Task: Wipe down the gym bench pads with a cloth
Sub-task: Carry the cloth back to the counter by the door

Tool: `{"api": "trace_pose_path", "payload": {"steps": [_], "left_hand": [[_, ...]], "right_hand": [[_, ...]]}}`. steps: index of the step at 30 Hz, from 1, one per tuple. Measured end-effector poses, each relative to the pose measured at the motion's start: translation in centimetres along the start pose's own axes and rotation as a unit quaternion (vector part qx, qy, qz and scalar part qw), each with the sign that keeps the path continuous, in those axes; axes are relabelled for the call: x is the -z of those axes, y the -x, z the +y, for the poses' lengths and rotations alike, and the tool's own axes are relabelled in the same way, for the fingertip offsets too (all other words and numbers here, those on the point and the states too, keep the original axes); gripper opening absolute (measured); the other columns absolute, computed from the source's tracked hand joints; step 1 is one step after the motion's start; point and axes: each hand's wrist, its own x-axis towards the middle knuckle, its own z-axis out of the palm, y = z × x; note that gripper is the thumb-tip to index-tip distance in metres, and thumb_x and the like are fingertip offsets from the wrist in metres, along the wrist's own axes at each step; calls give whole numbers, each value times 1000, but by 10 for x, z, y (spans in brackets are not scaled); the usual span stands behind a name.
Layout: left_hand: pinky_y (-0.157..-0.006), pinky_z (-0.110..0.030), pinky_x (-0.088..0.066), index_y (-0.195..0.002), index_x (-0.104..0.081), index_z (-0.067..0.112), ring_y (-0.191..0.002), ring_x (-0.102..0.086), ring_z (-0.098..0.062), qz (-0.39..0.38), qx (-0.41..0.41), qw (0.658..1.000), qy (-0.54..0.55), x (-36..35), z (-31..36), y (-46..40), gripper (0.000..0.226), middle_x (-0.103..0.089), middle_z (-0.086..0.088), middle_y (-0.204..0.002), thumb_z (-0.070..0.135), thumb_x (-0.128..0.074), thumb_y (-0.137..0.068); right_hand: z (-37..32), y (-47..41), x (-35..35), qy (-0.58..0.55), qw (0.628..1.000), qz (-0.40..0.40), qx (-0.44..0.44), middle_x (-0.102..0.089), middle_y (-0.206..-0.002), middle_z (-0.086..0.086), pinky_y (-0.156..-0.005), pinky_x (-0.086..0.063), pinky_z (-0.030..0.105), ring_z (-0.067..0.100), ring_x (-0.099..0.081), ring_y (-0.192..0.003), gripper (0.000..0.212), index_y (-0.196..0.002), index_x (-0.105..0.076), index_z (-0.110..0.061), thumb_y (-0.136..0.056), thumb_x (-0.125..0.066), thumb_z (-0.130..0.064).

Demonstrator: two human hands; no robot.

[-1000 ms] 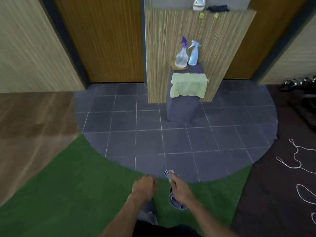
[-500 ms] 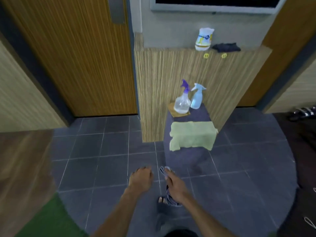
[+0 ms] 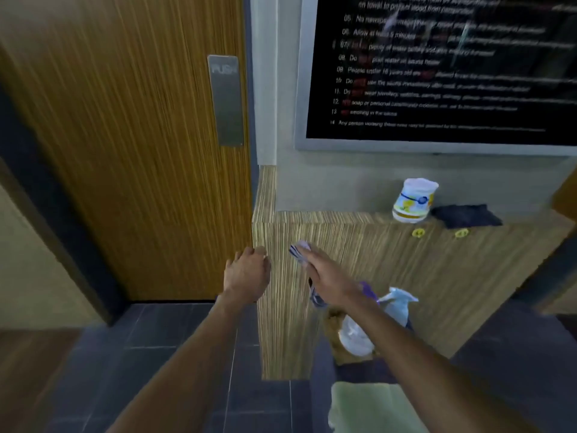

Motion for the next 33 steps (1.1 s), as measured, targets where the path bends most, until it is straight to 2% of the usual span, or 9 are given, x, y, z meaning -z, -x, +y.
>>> {"api": "trace_pose_path", "payload": {"steps": [4, 10, 12, 15, 18, 22, 26, 28, 33], "left_hand": [[-96, -45, -43, -124, -56, 16, -117, -54, -31, 56, -20, 998, -4, 16, 0, -66, 32, -59, -9, -123, 30, -35, -105], [-98, -45, -41, -125, -56, 16, -120, -51, -30, 54, -41, 998, 12, 13, -4, -133, 35, -56, -9, -126, 31, -31, -105], [-101, -45, -41, -127, -55, 16, -123, -50, -28, 52, -50, 997, 24, 10, -7, -150, 36, -54, -8, -130, 30, -30, -106], [-109, -46, -37, -135, -49, 16, -137, -41, -28, 50, -60, 996, 32, 6, -11, -170, 38, -46, -8, -142, 29, -27, -107], [-119, -47, -24, -149, -34, 14, -153, -16, -28, 27, -57, 997, 39, 0, -15, -186, 45, -27, -9, -161, 28, -23, -108], [-125, -49, -12, -158, -17, 14, -155, 3, -26, -16, -73, 996, 38, -18, -20, -205, 53, -7, -7, -168, 29, -21, -108], [-124, -52, -16, -159, -17, 14, -156, 3, -23, -3, -105, 994, 24, -42, -39, -222, 68, -9, -6, -168, 46, -1, -100], [-123, -52, -20, -158, -18, 14, -156, 0, -21, -2, -118, 993, 7, -52, -48, -230, 78, -12, -4, -168, 53, 10, -97], [-122, -52, -22, -158, -19, 15, -156, -1, -18, 2, -118, 993, 4, -59, -53, -234, 77, -14, -2, -167, 53, 10, -98]], "right_hand": [[10, -65, 31, 78, 996, -1, 40, -13, -166, -1, -124, -15, 47, 18, -2, -154, 51, -155, -23, -30, -105, -24, -40], [22, -129, 65, 177, 974, -86, 108, 0, -166, -6, -125, -11, 46, 13, 11, -152, 50, -155, -18, -35, -107, -29, -30], [30, -144, 76, 239, 949, -127, 159, 4, -166, -7, -124, -12, 48, 13, 15, -152, 50, -155, -11, -38, -107, -25, -31], [40, -162, 93, 315, 897, -205, 231, 12, -165, -8, -126, -7, 43, 13, 20, -150, 51, -152, 0, -45, -101, 0, -46], [59, -180, 102, 375, 843, -209, 325, 12, -166, -3, -124, -16, 42, 17, 18, -151, 59, -156, -3, -37, -105, -23, -15], [73, -200, 95, 391, 809, -212, 383, 10, -166, 2, -123, -2, 28, 15, 17, -151, 71, -157, -2, -32, -104, -44, -10], [78, -203, 86, 339, 820, -246, 391, 8, -166, 3, -126, -2, 36, 17, 14, -152, 56, -158, -6, -26, -108, -30, -37], [82, -203, 83, 316, 830, -241, 390, 6, -166, 5, -126, -6, 40, 19, 11, -153, 58, -158, -8, -24, -107, -31, -40], [83, -204, 84, 304, 829, -252, 396, 7, -166, 5, -126, -7, 40, 18, 13, -153, 61, -158, -7, -24, -106, -33, -43]]}}
